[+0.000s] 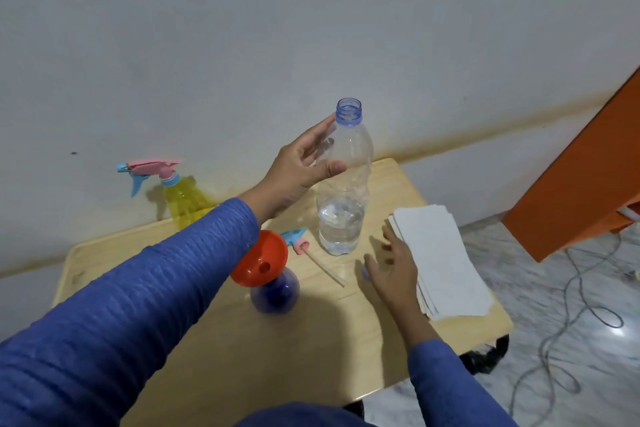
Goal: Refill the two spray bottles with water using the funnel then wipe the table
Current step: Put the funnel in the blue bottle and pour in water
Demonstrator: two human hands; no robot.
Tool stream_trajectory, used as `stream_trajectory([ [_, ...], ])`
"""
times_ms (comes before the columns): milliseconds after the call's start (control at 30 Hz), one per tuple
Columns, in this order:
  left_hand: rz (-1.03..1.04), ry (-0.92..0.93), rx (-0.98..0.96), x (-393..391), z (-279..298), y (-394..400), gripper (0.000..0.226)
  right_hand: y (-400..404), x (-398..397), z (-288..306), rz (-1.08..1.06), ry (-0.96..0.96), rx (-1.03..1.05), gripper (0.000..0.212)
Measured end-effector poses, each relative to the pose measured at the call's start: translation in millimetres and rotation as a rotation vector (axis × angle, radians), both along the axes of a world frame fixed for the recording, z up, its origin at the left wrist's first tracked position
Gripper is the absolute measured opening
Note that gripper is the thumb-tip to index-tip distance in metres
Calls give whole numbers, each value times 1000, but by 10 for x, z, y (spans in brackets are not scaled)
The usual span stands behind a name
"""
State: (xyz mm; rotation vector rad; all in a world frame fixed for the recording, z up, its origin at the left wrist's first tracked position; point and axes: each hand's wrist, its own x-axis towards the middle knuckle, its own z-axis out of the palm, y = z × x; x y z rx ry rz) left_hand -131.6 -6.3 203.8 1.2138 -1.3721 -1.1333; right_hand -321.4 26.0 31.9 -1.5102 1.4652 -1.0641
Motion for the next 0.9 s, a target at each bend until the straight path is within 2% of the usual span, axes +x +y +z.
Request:
stream_trajectory([
  [100, -5, 17, -5, -12, -22, 3, 82, -189, 101, 495, 74, -166, -189, 91],
  [233, 4, 52, -19, -37, -64, 15, 82, -477, 321, 967, 252, -142, -326, 105],
  [367, 71, 42, -22, -24, -58, 50, 86, -703, 479, 1071, 332, -140, -353, 118],
  [433, 165, -10, -37, 6, -14, 88, 82, -791, 540, 1084, 375, -111, -382, 118],
  [567, 448, -21, -87, 255, 34, 421, 55, -917, 697, 1134, 522, -73, -442, 114],
  [633, 621, 2, -106, 411, -68, 772, 47, -954, 769, 1185, 631, 10, -459, 111],
  [733, 872, 36, -68, 540, -452, 1360, 46, -1000, 836, 1278, 818, 95, -457, 109],
  [800, 931, 34, 25, 519, -836, 1668, 47, -1016, 862, 1363, 936, 177, -452, 108],
  [900, 880, -3, 222, 353, -1408, 1878, 60, -1029, 861, 1495, 1101, 343, -461, 108],
])
